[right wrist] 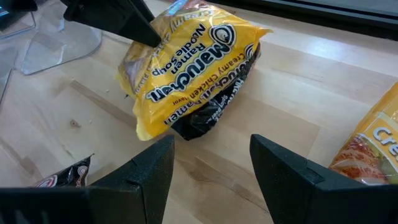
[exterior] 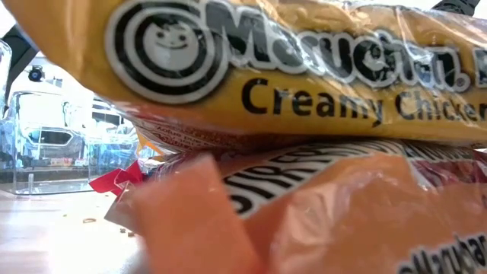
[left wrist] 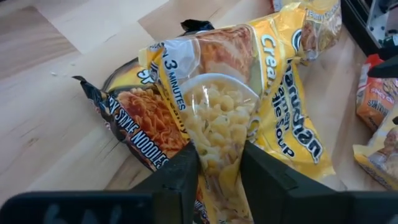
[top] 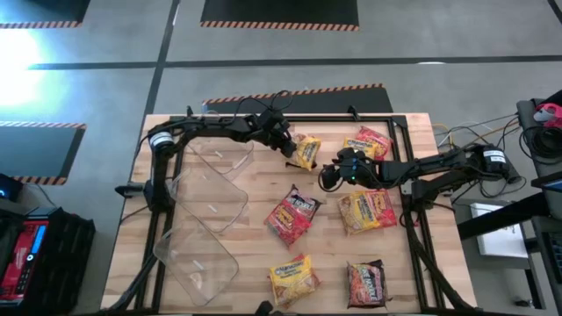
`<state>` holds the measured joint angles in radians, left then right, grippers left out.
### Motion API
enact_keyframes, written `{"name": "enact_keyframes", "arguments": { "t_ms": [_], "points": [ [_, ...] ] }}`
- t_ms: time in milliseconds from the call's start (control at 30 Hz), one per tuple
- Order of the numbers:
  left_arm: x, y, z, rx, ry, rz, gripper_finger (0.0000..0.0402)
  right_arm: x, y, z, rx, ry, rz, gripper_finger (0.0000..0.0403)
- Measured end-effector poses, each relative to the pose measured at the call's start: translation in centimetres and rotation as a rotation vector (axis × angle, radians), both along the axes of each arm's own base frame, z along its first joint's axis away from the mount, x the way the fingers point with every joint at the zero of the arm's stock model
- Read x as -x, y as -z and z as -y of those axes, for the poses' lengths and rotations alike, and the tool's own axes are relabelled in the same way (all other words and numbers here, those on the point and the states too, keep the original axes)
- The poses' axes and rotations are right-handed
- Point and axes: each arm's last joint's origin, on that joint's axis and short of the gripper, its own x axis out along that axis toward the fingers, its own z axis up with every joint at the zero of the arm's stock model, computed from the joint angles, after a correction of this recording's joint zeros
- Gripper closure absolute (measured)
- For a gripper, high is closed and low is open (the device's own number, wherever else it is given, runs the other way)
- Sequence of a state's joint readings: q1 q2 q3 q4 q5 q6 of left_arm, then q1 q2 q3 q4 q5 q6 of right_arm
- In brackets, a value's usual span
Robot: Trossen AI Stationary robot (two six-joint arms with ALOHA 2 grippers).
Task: Sort Maruchan noodles
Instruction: Put the yellow noodles pack into the top transparent bin
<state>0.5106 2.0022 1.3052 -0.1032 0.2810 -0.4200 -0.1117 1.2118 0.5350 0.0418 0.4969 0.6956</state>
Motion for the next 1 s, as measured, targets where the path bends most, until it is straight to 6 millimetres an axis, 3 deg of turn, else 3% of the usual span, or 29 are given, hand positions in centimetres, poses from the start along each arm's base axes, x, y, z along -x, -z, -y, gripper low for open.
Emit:
{"name": "enact_keyframes", "arguments": {
  "t_ms": [1000],
  "points": [
    [-0.07,-0.32,-0.04,-0.048,0.038,0.007,0.0322,-0.25,-0.32,0.03,-0.002,0.006,0.042,0.0202]
  ]
}}
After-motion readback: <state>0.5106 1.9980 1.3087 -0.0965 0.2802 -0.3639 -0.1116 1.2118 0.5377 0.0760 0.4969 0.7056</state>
